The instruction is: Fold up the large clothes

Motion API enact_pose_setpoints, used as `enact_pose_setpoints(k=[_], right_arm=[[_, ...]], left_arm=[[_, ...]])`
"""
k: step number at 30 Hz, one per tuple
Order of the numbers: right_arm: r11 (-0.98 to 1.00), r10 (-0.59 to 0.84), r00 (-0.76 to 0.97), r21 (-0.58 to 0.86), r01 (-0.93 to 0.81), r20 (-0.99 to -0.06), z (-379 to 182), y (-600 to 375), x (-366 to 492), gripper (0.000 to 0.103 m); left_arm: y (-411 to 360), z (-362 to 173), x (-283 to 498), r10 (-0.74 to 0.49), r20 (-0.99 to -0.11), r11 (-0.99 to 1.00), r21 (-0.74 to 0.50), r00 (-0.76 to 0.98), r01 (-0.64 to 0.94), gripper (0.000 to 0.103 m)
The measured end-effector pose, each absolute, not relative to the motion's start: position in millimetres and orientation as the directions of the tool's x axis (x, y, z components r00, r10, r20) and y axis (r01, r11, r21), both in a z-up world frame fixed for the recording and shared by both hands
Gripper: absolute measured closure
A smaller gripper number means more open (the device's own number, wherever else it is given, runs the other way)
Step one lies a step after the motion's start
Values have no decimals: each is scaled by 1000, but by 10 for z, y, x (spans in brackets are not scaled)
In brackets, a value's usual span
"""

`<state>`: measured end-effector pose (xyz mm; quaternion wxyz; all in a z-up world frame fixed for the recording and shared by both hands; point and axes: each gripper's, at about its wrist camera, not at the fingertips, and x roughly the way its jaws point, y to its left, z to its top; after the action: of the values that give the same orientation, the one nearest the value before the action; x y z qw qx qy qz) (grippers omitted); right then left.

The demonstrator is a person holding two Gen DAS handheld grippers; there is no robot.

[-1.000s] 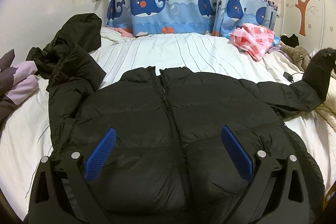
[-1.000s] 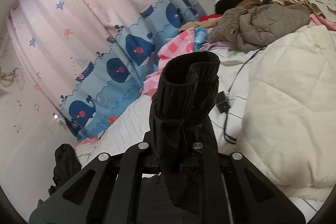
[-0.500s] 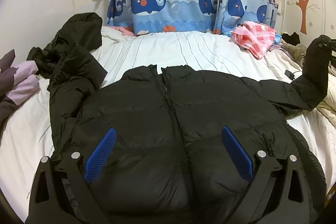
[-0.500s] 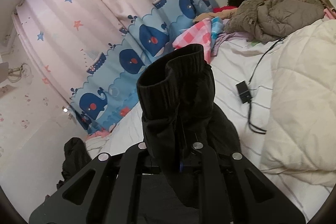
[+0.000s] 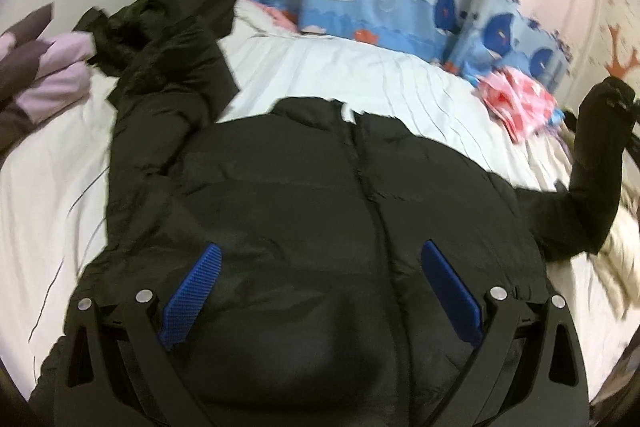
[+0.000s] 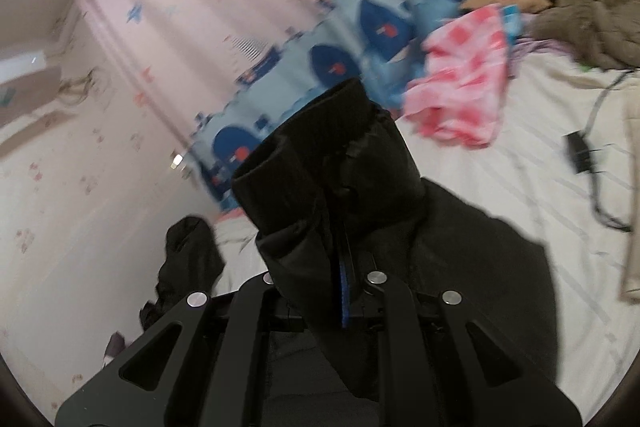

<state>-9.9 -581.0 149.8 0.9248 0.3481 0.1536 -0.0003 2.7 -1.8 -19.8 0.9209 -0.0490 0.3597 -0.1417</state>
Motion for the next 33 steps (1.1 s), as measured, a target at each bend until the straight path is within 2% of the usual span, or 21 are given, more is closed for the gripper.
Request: enact_pose_setpoints(k=[10,20,29,33], right_arm=[[820,272,905,571,-40,-326,1654,-4468,598,93],[801,404,847,580,-147,-344,1552,-3350,1061,93],[786,496,768,585,-199,-405,1079,-2399,1395,93],[817,514,708,528,-231,-485,768,-1914,1529,92]], left_arm=[[864,-35,229,-202,-619,954,-301,759,8,7],[1376,7,315,-166,-611,926,-367,774,-90,7],[1623,8,372,-154,-610,903,-407,777,-141,7],[1646,-2,383,-157,-612,901,-410,775,-141,7]])
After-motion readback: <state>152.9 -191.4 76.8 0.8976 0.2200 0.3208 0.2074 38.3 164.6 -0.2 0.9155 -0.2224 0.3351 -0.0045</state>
